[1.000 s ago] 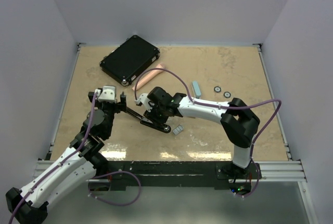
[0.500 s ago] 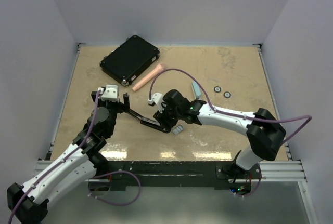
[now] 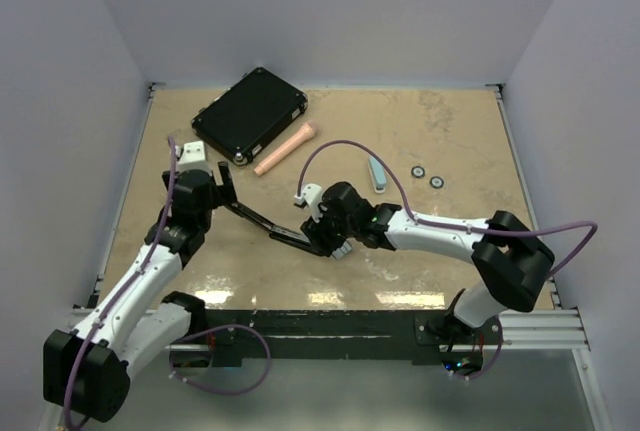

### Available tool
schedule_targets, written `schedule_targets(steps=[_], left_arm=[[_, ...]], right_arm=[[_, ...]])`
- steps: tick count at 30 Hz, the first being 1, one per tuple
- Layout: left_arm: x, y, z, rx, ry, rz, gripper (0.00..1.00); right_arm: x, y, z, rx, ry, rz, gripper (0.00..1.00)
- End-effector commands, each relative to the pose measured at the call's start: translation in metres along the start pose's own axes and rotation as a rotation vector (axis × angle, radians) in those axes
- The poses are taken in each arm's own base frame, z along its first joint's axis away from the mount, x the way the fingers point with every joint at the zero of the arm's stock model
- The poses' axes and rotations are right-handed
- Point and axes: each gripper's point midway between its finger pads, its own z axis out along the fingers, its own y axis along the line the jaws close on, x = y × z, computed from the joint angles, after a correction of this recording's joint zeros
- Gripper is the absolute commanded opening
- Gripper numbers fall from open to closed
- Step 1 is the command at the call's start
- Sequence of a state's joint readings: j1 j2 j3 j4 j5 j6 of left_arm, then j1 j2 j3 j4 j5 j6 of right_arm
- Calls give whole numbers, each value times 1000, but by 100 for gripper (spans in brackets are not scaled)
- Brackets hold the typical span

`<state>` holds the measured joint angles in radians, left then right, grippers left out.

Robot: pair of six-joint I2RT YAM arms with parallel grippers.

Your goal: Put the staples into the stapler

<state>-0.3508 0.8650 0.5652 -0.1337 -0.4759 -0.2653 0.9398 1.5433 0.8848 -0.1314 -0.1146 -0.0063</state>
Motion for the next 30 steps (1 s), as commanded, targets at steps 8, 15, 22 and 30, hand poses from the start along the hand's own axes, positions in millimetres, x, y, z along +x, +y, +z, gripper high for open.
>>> schedule_targets(steps=[8,15,22,30], left_arm=[[30,-17,12,130,211,-287,96],[42,-29,19,174,248,-356,96],[56,-32,22,158,309,-414,96],[58,-29,26,126,297,-460,94]], right_arm=[[-12,-7,10,36,-12,20,52],[-10,-1,15,1,3,11,42],[-14,3,18,-28,-21,8,21],[-21,6,21,-41,-51,3,10]])
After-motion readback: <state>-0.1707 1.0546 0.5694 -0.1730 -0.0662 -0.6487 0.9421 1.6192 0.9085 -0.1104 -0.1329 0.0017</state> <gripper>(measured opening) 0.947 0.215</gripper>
